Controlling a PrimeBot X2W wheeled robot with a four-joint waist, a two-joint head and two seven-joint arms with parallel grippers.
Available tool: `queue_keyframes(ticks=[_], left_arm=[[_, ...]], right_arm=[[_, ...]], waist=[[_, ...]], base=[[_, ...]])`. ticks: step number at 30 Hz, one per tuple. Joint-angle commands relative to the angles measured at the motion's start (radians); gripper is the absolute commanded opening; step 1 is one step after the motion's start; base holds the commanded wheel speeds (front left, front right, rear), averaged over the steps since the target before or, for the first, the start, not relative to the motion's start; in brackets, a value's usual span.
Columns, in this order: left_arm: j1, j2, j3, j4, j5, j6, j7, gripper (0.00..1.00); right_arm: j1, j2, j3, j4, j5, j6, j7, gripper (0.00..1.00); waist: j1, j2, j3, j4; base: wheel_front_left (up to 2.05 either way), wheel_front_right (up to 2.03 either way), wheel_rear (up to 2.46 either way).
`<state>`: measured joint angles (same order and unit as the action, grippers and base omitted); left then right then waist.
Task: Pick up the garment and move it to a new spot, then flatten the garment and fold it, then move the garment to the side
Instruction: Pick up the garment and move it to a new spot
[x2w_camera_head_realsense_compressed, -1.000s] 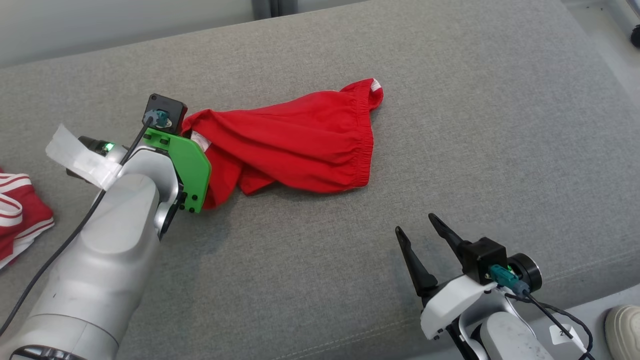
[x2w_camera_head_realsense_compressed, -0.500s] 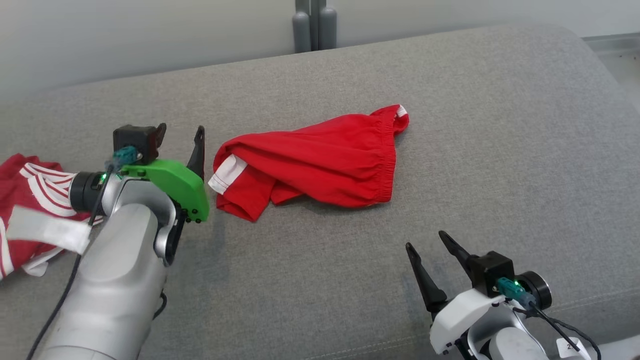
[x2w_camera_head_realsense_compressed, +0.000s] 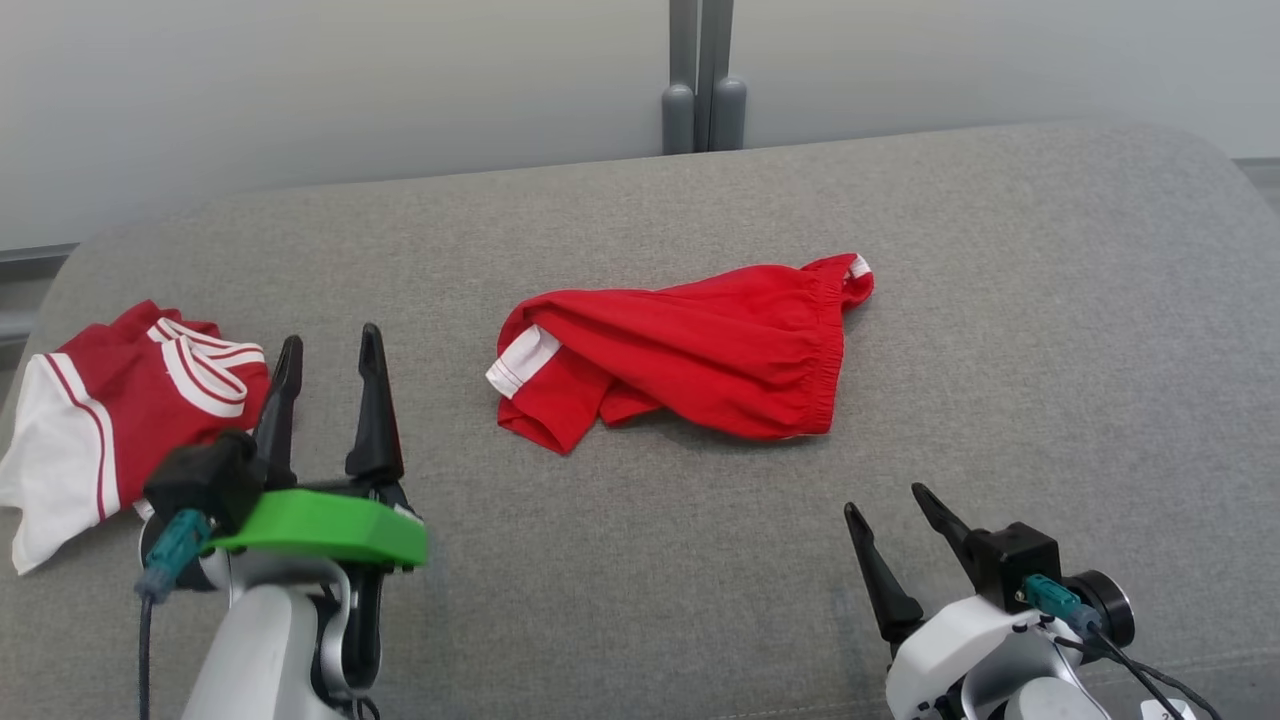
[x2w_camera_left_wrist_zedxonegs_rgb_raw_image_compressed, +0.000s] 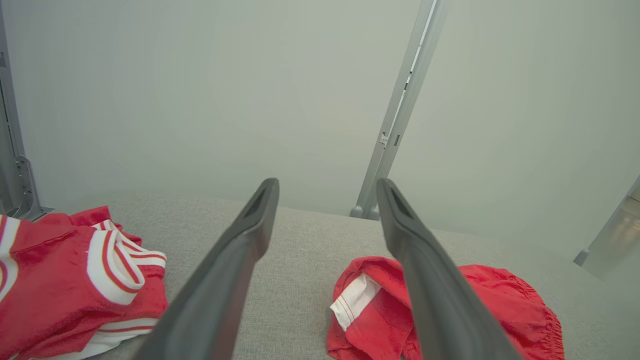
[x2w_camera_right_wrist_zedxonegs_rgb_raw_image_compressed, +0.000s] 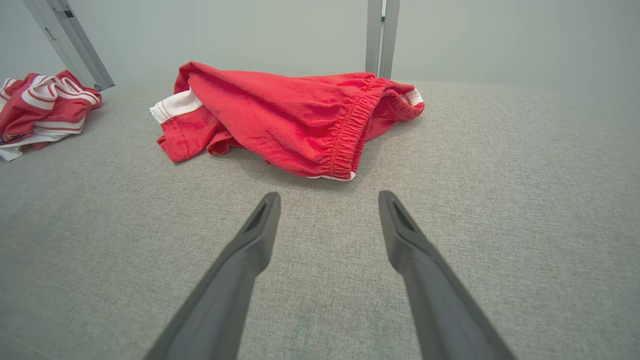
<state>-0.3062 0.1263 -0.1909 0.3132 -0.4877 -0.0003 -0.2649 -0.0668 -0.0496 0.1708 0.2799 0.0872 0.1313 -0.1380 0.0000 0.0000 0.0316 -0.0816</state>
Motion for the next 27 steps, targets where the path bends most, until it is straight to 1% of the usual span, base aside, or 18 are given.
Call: queue_keyframes(ticks=[1,3,6,11,14,19,27], left_arm=[[0.052,-0.007,0.017,-0.041,0.031,-0.009,0.000,1.00],[0.112,-0.019,0.042,-0.090,0.058,-0.017,0.000,1.00],[0.192,-0.031,0.063,-0.125,0.110,-0.020,0.000,1.00],[0.312,-0.041,0.115,-0.138,0.183,0.020,0.000,1.00],[0.378,-0.045,0.132,-0.138,0.218,0.031,0.000,1.00],[0.445,-0.045,0.176,-0.121,0.232,0.017,0.000,1.00],[0.485,-0.042,0.187,-0.106,0.247,-0.009,0.000,1.00]], right_arm=[[0.012,-0.002,-0.007,-0.002,0.000,-0.001,0.001,1.00],[0.017,-0.001,-0.012,-0.002,0.001,-0.001,0.002,1.00],[0.019,-0.002,-0.017,-0.002,0.002,-0.001,0.000,1.00],[0.018,-0.002,-0.026,0.000,-0.004,-0.001,-0.013,1.00],[0.018,-0.002,-0.040,0.001,-0.012,-0.001,-0.027,1.00],[0.023,-0.002,-0.080,0.006,-0.008,-0.001,-0.051,1.00],[0.034,-0.002,-0.127,0.010,-0.003,-0.001,-0.061,1.00]], waist=[[0.0000,0.0000,-0.017,0.020],[0.0000,0.0000,-0.021,0.029],[0.0000,0.0000,-0.027,0.039],[0.0000,0.0000,-0.037,0.049],[0.0000,0.0000,-0.045,0.053],[0.0000,0.0000,-0.053,0.059],[0.0000,0.0000,-0.059,0.072]], base=[[0.00,0.00,0.00],[0.00,0.00,0.00],[0.00,0.00,0.00],[0.00,0.00,0.00],[0.00,0.00,0.00],[0.00,0.00,0.00],[0.00,0.00,0.00]])
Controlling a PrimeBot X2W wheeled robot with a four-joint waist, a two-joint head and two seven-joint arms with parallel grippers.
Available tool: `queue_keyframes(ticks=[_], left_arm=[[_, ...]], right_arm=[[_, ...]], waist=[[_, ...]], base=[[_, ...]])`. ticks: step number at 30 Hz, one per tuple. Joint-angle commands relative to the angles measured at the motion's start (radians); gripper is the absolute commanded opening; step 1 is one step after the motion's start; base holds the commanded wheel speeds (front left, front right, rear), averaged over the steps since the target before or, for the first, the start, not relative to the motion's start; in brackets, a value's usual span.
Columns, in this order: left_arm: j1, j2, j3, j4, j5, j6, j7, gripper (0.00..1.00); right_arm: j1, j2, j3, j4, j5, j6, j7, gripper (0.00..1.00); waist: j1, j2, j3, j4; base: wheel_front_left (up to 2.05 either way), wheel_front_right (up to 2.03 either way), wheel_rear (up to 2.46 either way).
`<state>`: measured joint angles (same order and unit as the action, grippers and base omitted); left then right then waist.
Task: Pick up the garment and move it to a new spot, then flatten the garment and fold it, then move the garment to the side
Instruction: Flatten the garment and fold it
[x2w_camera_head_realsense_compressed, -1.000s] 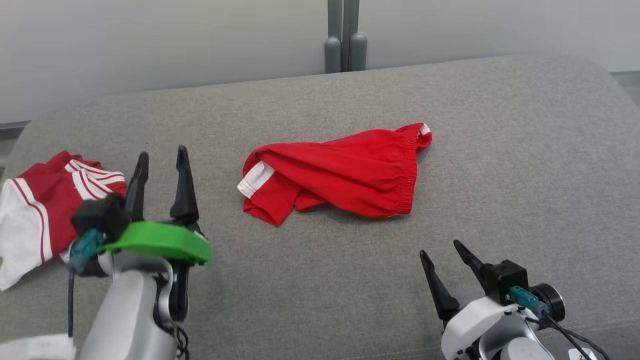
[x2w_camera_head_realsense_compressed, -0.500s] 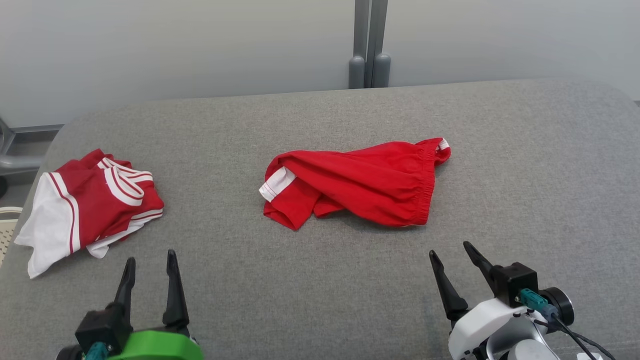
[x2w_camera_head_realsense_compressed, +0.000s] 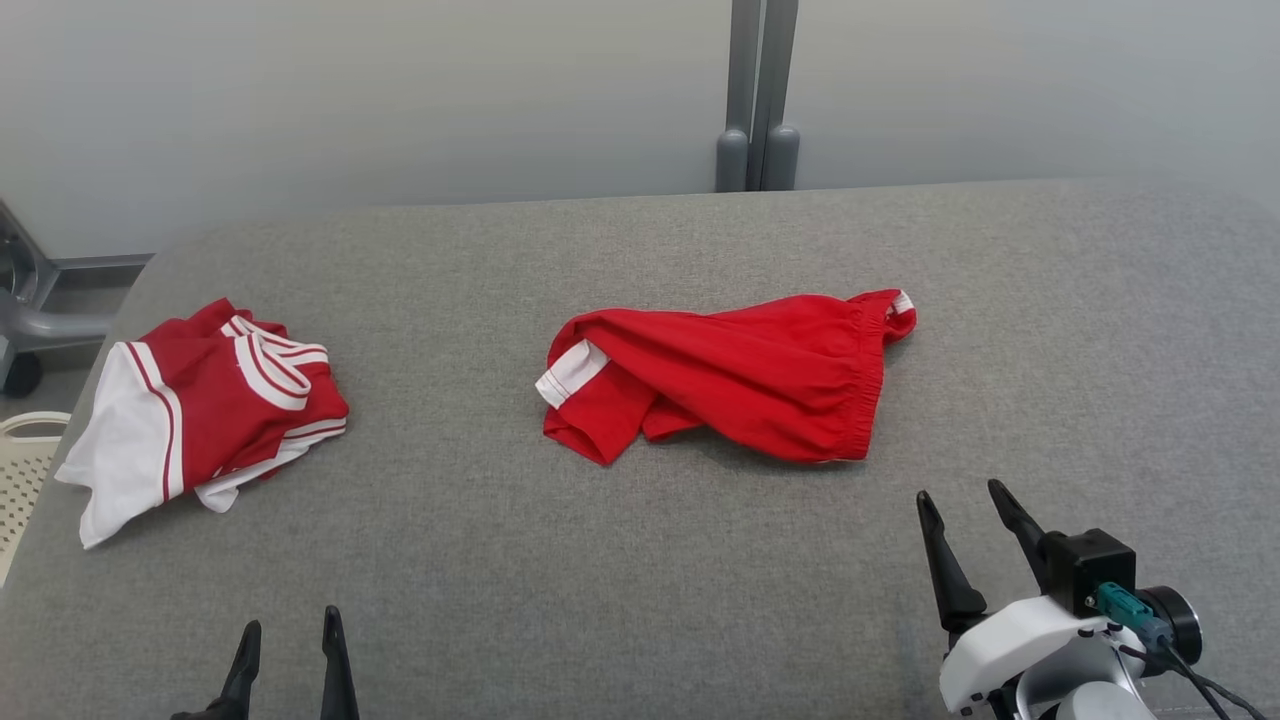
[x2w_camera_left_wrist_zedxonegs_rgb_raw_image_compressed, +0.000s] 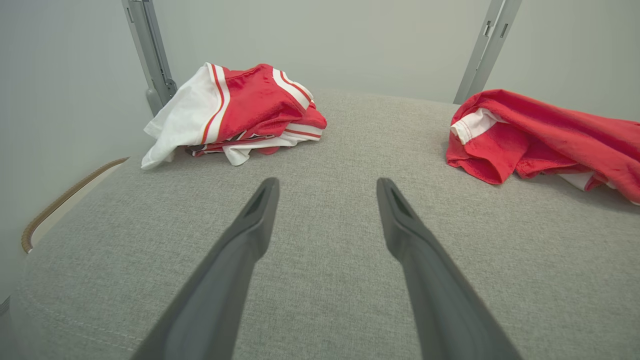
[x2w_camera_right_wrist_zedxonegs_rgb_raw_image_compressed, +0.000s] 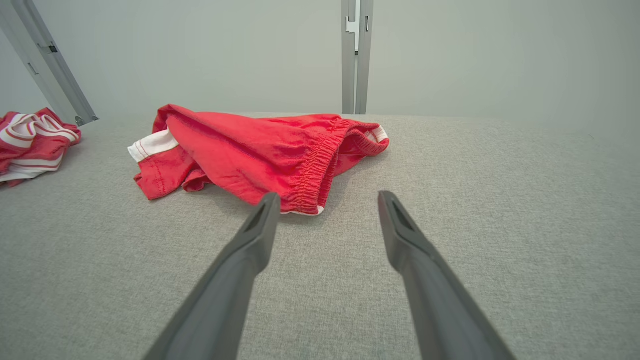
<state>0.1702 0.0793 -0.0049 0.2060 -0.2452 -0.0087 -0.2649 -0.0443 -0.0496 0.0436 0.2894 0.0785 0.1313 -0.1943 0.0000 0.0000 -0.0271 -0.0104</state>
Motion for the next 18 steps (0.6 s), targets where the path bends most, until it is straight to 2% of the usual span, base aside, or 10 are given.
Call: queue_keyframes(ticks=[1,8,13,18], left_arm=[[0.008,0.005,0.002,-0.001,0.008,-0.003,0.000,1.00],[-0.023,0.000,-0.001,0.017,0.014,-0.017,0.000,1.00],[-0.036,-0.010,-0.024,0.018,0.026,-0.020,0.000,1.00],[-0.075,-0.014,-0.045,0.023,0.032,-0.029,0.000,1.00]], right_arm=[[0.012,-0.001,-0.002,0.002,0.008,-0.001,-0.003,1.00],[-0.038,-0.001,0.001,0.042,0.021,-0.001,0.051,1.00],[-0.130,-0.001,-0.007,0.123,-0.004,-0.001,0.139,1.00],[-0.244,-0.002,-0.030,0.223,-0.016,-0.001,0.178,1.00]], waist=[[0.0000,0.0000,0.000,0.004],[0.0000,0.0000,0.004,0.020],[0.0000,0.0000,0.025,0.046],[0.0000,0.0000,0.080,0.090]], base=[[0.00,0.00,0.00],[0.00,0.00,0.00],[0.00,0.00,0.00],[0.00,0.00,0.00]])
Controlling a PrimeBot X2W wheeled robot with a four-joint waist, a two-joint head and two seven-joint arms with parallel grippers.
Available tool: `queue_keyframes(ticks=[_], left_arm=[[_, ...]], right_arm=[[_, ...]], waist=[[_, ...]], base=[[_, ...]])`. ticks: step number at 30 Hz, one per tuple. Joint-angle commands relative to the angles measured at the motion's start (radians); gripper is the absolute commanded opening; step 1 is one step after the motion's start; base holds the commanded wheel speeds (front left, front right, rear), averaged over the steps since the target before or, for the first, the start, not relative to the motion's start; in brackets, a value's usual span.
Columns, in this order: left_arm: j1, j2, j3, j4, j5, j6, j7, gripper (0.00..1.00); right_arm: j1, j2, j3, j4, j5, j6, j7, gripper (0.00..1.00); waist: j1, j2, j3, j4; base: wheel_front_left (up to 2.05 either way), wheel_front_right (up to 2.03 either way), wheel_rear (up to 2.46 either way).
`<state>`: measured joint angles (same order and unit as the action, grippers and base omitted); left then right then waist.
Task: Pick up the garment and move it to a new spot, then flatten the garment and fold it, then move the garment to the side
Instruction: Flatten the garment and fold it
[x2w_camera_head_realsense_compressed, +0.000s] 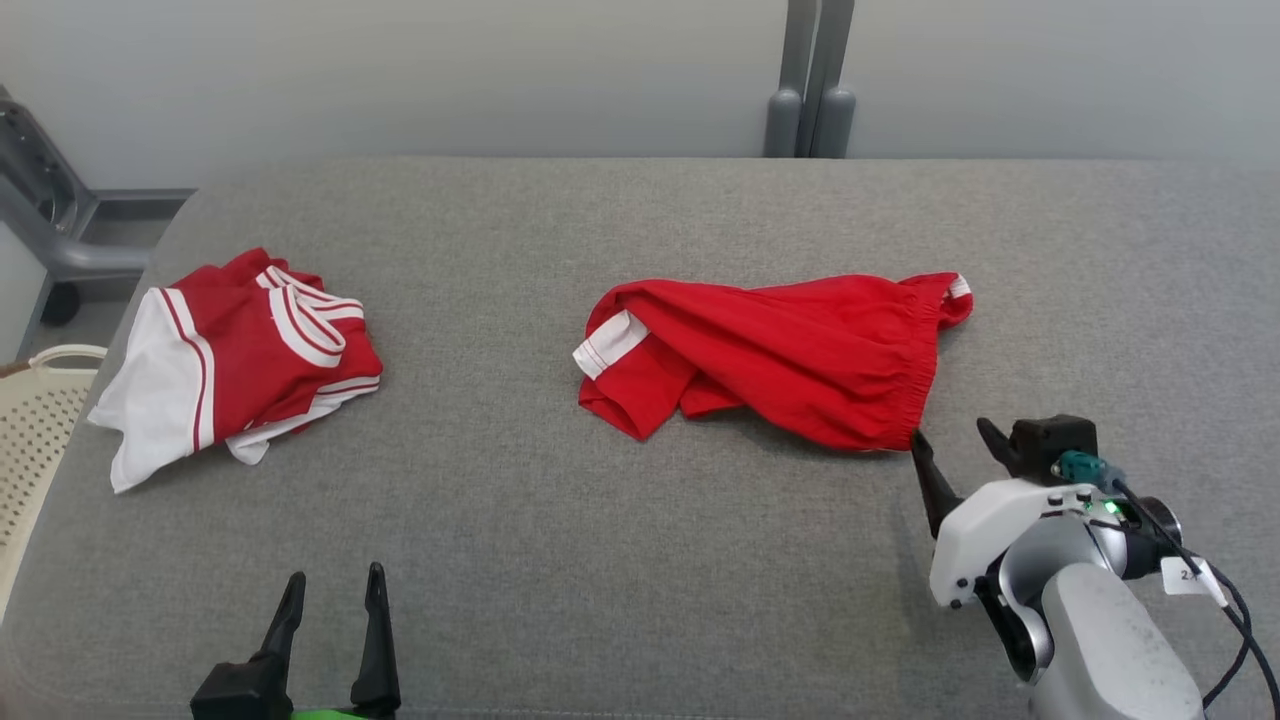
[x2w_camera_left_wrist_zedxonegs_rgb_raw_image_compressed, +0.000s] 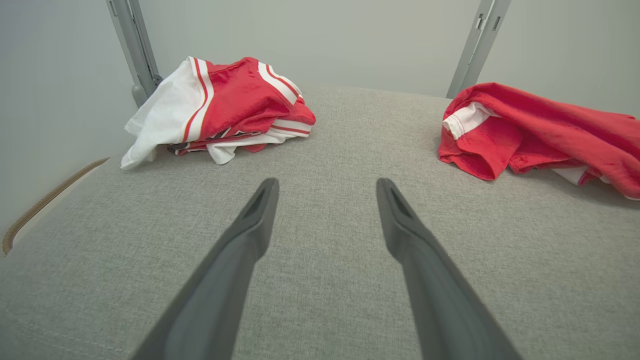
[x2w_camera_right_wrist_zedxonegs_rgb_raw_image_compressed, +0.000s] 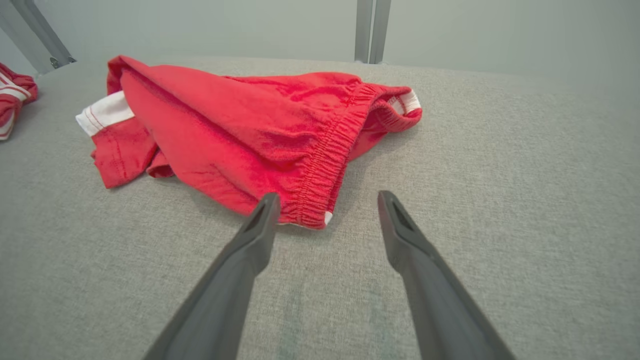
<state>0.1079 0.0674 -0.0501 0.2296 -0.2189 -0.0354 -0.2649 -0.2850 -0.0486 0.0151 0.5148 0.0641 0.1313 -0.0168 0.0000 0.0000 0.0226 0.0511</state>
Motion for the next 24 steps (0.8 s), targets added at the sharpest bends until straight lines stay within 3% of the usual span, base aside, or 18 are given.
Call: queue_keyframes(ticks=[1,9,11,13,14,15,16,17,18,24], left_arm=[[-0.020,-0.004,-0.002,0.001,0.007,-0.004,0.000,1.00],[-0.056,-0.007,-0.004,0.013,0.009,-0.014,0.000,1.00],[-0.065,-0.008,-0.003,0.012,0.010,-0.018,0.000,1.00],[-0.069,-0.008,-0.002,0.011,0.013,-0.021,0.000,1.00],[-0.069,-0.009,-0.002,0.011,0.014,-0.023,0.000,1.00],[-0.071,-0.009,-0.002,0.010,0.014,-0.026,0.000,1.00],[-0.072,-0.009,-0.001,0.010,0.014,-0.027,0.000,1.00],[-0.072,-0.010,-0.002,0.010,0.016,-0.028,0.000,1.00],[-0.072,-0.010,-0.001,0.011,0.017,-0.029,0.000,1.00],[-0.063,-0.010,0.003,0.019,0.019,-0.032,0.000,1.00]], right_arm=[[-0.023,-0.003,-0.009,0.018,-0.004,-0.001,0.001,1.00],[-0.147,-0.003,-0.045,0.170,0.021,-0.001,-0.034,1.00],[-0.165,-0.003,-0.048,0.199,0.014,-0.001,-0.041,0.92],[-0.180,-0.003,-0.046,0.224,0.010,-0.001,-0.047,0.92],[-0.187,-0.003,-0.047,0.236,0.008,-0.001,-0.050,0.83],[-0.194,-0.003,-0.047,0.247,0.008,-0.001,-0.055,0.61],[-0.200,-0.003,-0.046,0.254,0.007,-0.001,-0.063,0.45],[-0.205,-0.003,-0.045,0.259,0.011,-0.001,-0.074,0.09],[-0.209,-0.003,-0.044,0.263,0.014,-0.001,-0.087,0.00],[-0.207,-0.003,-0.045,0.246,0.035,-0.001,-0.132,0.00]], waist=[[0.0000,0.0000,0.041,0.037],[0.0000,0.0000,0.096,0.081],[0.0000,0.0000,0.101,0.085],[0.0000,0.0000,0.104,0.088],[0.0000,0.0000,0.106,0.090],[0.0000,0.0000,0.108,0.091],[0.0000,0.0000,0.109,0.091],[0.0000,0.0000,0.110,0.091],[0.0000,0.0000,0.110,0.091],[0.0000,0.0000,0.098,0.088]], base=[[0.00,0.00,0.00],[0.00,0.00,0.00],[0.00,0.00,0.00],[0.00,0.00,0.00],[0.00,0.00,0.00],[0.00,0.00,0.00],[0.00,0.00,0.00],[0.00,0.00,0.00],[0.00,0.00,0.00],[0.00,0.00,0.00]])
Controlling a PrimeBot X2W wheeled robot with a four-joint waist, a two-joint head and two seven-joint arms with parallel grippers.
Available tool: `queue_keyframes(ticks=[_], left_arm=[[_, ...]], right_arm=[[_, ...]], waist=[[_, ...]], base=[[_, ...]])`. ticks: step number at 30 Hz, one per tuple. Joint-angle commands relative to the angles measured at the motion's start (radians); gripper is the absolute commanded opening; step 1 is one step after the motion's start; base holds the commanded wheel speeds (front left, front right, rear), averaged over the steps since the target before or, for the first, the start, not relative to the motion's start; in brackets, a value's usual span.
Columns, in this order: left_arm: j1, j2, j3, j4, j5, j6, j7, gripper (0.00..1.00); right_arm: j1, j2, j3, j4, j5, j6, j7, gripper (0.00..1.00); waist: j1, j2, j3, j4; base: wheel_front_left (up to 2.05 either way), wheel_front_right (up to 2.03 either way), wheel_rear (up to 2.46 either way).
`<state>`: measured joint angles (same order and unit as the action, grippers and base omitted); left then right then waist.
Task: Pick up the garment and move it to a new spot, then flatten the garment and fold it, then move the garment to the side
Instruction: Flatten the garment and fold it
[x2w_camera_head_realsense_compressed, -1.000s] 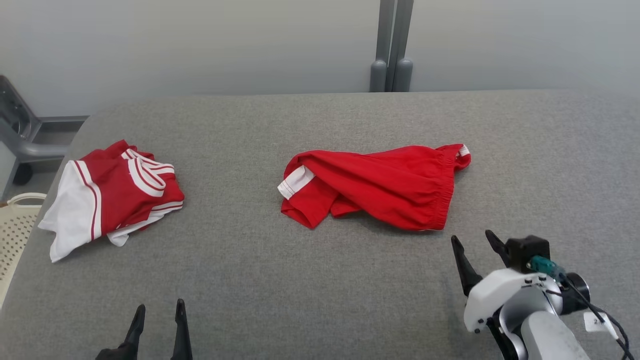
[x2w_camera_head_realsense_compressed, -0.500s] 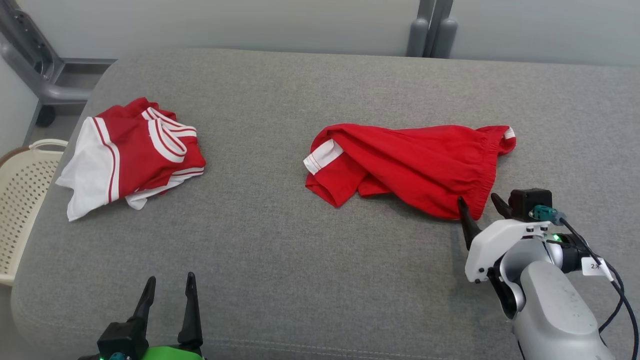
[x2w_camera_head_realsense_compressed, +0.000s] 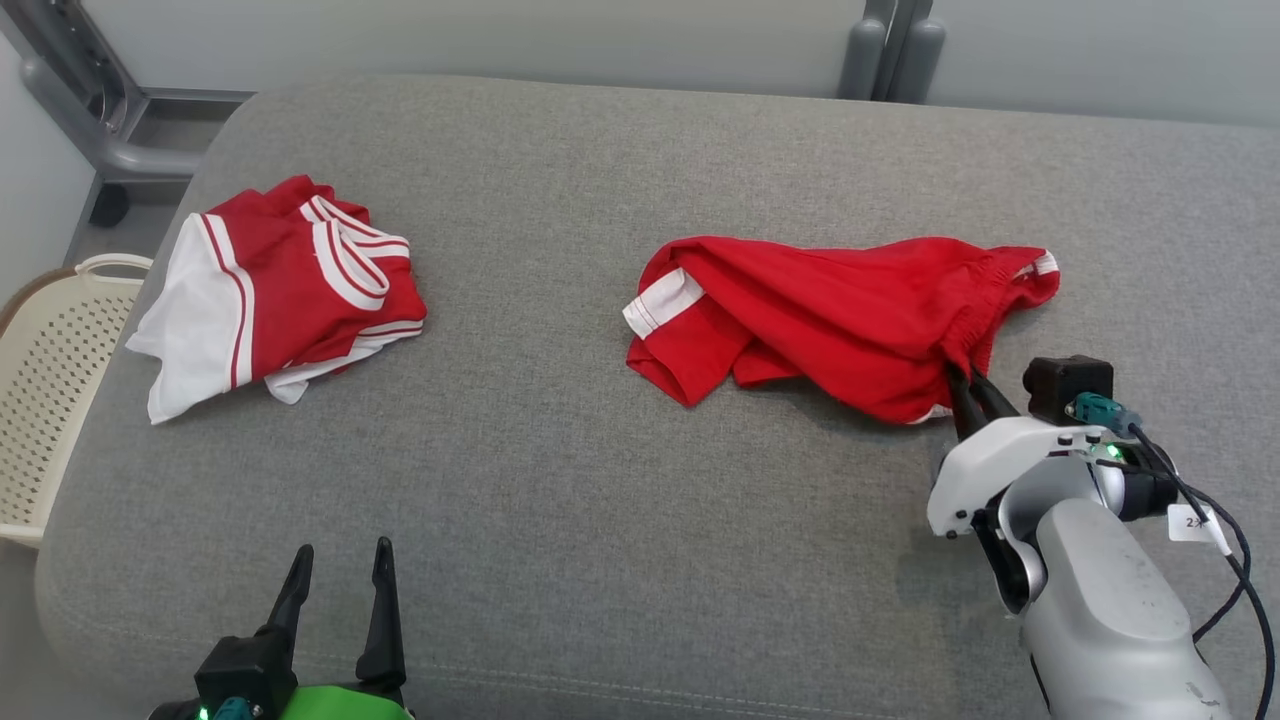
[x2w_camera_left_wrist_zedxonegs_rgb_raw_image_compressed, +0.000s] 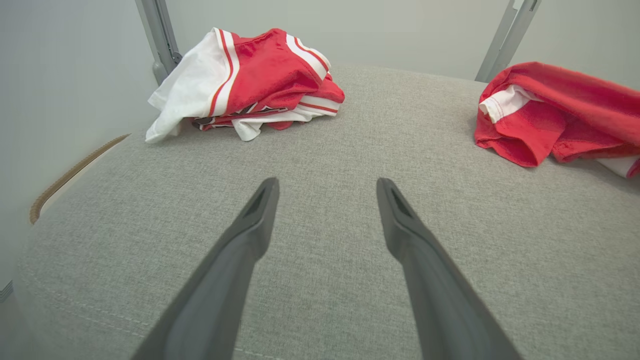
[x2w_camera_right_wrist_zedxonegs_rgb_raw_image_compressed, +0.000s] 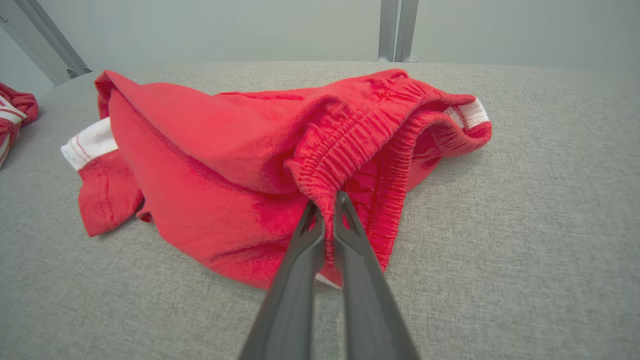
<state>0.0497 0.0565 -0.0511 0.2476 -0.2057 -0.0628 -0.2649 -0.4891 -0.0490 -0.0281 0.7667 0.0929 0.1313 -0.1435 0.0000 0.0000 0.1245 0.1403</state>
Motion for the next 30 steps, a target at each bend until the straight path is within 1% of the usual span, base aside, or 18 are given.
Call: queue_keyframes(ticks=[1,4,8,10,13,17,21,24,28,30], left_arm=[[-0.002,0.000,0.005,0.003,0.006,-0.005,0.000,1.00],[0.006,0.000,0.011,0.007,0.005,-0.006,0.000,1.00],[0.009,-0.001,0.015,0.008,0.006,-0.009,0.000,1.00],[0.006,-0.001,0.014,0.010,0.006,-0.012,0.000,1.00],[-0.005,-0.002,0.010,0.012,0.004,-0.016,0.000,1.00],[-0.020,-0.002,0.003,0.020,0.001,-0.018,0.000,1.00],[-0.026,-0.003,-0.001,0.026,0.000,-0.021,0.000,1.00],[-0.026,-0.003,-0.001,0.029,0.000,-0.020,0.000,1.00],[-0.018,-0.004,0.002,0.026,-0.005,-0.020,0.000,1.00],[-0.015,-0.005,0.003,0.024,-0.007,-0.020,0.000,1.00]], right_arm=[[-0.002,-0.003,-0.002,-0.018,0.007,-0.001,-0.013,0.00],[-0.009,-0.003,-0.011,-0.061,0.018,-0.001,-0.008,0.00],[-0.044,-0.012,-0.017,-0.134,0.038,-0.001,0.046,0.00],[-0.068,-0.028,-0.015,-0.166,0.050,-0.001,0.088,0.00],[-0.102,-0.034,-0.031,-0.210,0.092,-0.001,0.152,0.00],[-0.139,-0.035,-0.093,-0.240,0.164,-0.001,0.251,0.00],[-0.164,-0.029,-0.135,-0.256,0.210,-0.001,0.367,0.00],[-0.135,-0.021,-0.134,-0.312,0.250,-0.001,0.463,0.00],[-0.066,-0.015,-0.149,-0.450,0.309,-0.001,0.564,0.00],[-0.040,-0.013,-0.180,-0.509,0.290,-0.001,0.588,0.00]], waist=[[0.0000,0.0000,-0.007,-0.003],[0.0000,0.0000,-0.016,-0.008],[0.0000,0.0000,-0.019,-0.012],[0.0000,0.0000,-0.016,-0.011],[0.0000,0.0000,-0.010,-0.003],[0.0000,0.0000,0.001,0.015],[0.0000,0.0000,0.008,0.038],[0.0000,0.0000,0.006,0.052],[0.0000,0.0000,0.005,0.059],[0.0000,0.0000,0.008,0.057]], base=[[0.00,0.00,0.00],[0.00,0.00,0.00],[0.00,0.00,0.00],[0.00,0.00,0.00],[0.00,0.00,0.00],[0.00,0.00,0.00],[0.00,0.00,0.00],[0.00,0.00,0.00],[0.00,0.00,0.00],[0.00,0.00,0.00]])
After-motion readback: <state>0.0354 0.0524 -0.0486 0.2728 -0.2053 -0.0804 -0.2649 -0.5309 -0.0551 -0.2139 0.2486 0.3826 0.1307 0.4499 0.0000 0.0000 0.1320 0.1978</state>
